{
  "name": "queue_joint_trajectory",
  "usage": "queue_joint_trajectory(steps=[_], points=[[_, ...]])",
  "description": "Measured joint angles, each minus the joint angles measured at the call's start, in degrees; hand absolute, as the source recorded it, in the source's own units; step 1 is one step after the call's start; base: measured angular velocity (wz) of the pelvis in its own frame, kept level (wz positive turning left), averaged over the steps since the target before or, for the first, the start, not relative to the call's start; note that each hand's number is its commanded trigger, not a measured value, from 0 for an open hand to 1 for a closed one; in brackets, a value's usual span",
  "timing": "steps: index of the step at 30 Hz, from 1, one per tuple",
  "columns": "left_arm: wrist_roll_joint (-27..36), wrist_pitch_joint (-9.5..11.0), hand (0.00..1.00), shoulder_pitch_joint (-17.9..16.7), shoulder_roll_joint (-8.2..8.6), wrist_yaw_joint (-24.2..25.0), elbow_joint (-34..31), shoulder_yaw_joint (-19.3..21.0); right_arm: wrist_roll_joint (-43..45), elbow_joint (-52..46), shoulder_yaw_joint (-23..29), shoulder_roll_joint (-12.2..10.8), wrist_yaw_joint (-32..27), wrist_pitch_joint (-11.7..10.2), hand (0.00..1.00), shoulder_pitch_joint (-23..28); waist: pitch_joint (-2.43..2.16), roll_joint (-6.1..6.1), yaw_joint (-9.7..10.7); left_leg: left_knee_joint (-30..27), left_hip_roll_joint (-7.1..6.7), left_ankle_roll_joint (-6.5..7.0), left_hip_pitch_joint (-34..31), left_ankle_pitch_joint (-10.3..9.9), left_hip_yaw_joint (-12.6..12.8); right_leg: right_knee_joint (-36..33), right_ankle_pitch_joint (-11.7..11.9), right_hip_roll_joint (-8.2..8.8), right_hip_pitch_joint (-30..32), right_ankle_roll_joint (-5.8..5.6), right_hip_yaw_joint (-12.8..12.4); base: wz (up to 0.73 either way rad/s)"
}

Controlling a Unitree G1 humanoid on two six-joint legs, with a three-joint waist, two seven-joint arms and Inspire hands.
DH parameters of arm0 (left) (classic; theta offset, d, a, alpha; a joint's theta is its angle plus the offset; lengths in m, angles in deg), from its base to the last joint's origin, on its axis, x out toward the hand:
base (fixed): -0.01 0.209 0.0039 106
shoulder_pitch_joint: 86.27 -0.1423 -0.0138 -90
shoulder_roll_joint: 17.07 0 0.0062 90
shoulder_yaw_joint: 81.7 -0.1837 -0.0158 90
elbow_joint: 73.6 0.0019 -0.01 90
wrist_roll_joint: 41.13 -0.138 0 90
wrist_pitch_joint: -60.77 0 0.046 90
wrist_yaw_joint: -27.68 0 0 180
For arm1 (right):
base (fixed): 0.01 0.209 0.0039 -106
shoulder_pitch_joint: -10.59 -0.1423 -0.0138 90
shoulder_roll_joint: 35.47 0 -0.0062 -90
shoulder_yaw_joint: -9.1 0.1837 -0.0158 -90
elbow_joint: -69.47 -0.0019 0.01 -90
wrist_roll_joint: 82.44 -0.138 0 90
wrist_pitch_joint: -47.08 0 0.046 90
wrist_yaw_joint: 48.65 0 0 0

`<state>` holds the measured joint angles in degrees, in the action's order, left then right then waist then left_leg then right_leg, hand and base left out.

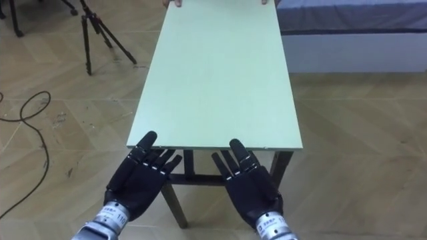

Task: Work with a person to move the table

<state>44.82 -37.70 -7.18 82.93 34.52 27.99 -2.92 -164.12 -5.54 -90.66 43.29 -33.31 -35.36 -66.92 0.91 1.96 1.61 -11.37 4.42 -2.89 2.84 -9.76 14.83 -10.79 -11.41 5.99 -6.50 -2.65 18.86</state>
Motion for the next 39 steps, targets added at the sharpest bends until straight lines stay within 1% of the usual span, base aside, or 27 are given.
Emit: queue_joint_trajectory(steps=[4, 7, 12, 14, 18, 21, 24, 29, 30, 35, 39], points=[[-0.7, -0.1, 0.0, 0.0, 0.0, 0.0, 0.2, 0.0, -1.8, 0.0, 0.5, -0.2, -1.8, -0.5, 0.0, -0.6, 0.28, 0.29, -0.1, 0.1, 0.0, -0.01, 0.5, 0.0, 0.0, 0.0, 0.0, -0.01, -0.4, 0.0, -0.1, 0.0], [-0.6, -0.1, 0.0, 0.2, 0.0, 0.0, 0.6, 0.1, -1.8, 0.0, 0.7, -0.2, -2.8, -0.5, 0.0, -0.9, 0.3, 0.25, 0.1, 0.1, -0.01, -0.01, 0.8, 0.0, 0.1, 0.0, 0.0, 0.0, -0.5, 0.0, -0.1, 0.0], [-0.6, -0.2, 0.0, 0.8, 0.02, -0.2, 1.2, 0.6, -4.1, 0.0, 2.5, -0.4, -7.0, -0.6, 0.0, -2.5, 0.45, -0.01, 0.6, -0.1, 0.0, 0.0, 0.6, 0.0, 0.0, -0.1, 0.0, -0.01, -0.5, 0.0, 0.0, 0.0], [-0.7, -0.2, 0.0, 1.1, 0.05, -0.5, 1.3, 0.7, -4.1, 0.0, 2.7, -0.4, -7.7, -0.9, 0.0, -2.8, 0.45, -0.03, 0.9, -0.1, 0.01, 0.0, 0.5, 0.0, 0.0, -0.1, 0.0, -0.01, -0.4, 0.0, 0.0, 0.0], [-1.3, -0.2, 0.0, 1.3, 0.16, -1.3, 1.3, 1.1, -4.0, 0.0, 3.4, -0.5, -8.9, -2.7, 0.0, -3.2, 0.44, -0.05, 1.2, -0.1, 0.01, 0.0, 0.2, 0.0, 0.0, 0.0, 0.0, -0.02, -0.2, 0.0, 0.0, 0.0], [-3.5, -0.2, 0.0, 1.3, 0.27, -1.8, 1.4, 1.2, -4.0, 0.1, 4.4, -0.5, -9.5, -2.9, 0.0, -3.3, 0.43, -0.18, 1.2, 0.0, 0.0, 0.0, 0.4, 0.0, 0.0, 0.0, 0.0, -0.02, -0.5, 0.01, 0.0, 0.0], [-4.1, -0.2, 0.0, 1.5, 0.3, -1.9, 1.9, 1.2, -4.2, 0.2, 4.3, -0.6, -9.9, -3.3, 0.0, -3.3, 0.41, -0.3, 1.2, 0.1, -0.01, 0.0, 0.8, 0.0, 0.0, 0.1, 0.0, -0.02, -0.7, 0.0, 0.0, 0.0], [-6.3, -0.2, 0.0, 4.0, 0.66, -2.5, 5.4, 1.2, -4.1, 0.8, 4.3, -0.5, -10.4, -3.7, 0.0, -3.6, 0.45, -0.44, 1.3, 0.0, 0.0, 0.0, 0.9, 0.0, 0.0, 0.1, 0.0, -0.03, -0.8, 0.01, -0.1, 0.0], [-7.9, -0.2, 0.0, 4.3, 0.8, -2.5, 5.9, 1.2, -4.1, 0.8, 4.3, -0.4, -10.5, -3.8, 0.0, -3.6, 0.44, -0.45, 1.3, 0.0, 0.0, 0.01, 0.8, 0.0, 0.0, 0.0, 0.0, -0.03, -0.7, 0.01, -0.2, 0.0], [-11.9, -0.2, 0.0, 5.4, 1.11, -2.5, 7.6, 1.2, -4.1, 0.8, 4.3, -0.5, -10.7, -3.7, 0.0, -3.6, 0.43, -0.46, 1.4, 0.0, 0.03, 0.02, 0.7, 0.0, 0.2, -0.1, 0.0, -0.03, -0.5, 0.02, -0.3, 0.0], [-11.6, -0.3, 0.0, 6.0, 1.32, -2.5, 8.7, 1.2, -4.3, 0.8, 4.2, -0.7, -10.9, -3.7, 0.0, -3.7, 0.35, -0.6, 1.4, 0.0, 0.03, 0.01, 0.5, 0.0, 0.2, -0.2, 0.0, -0.02, -0.5, 0.03, -0.4, 0.0]])
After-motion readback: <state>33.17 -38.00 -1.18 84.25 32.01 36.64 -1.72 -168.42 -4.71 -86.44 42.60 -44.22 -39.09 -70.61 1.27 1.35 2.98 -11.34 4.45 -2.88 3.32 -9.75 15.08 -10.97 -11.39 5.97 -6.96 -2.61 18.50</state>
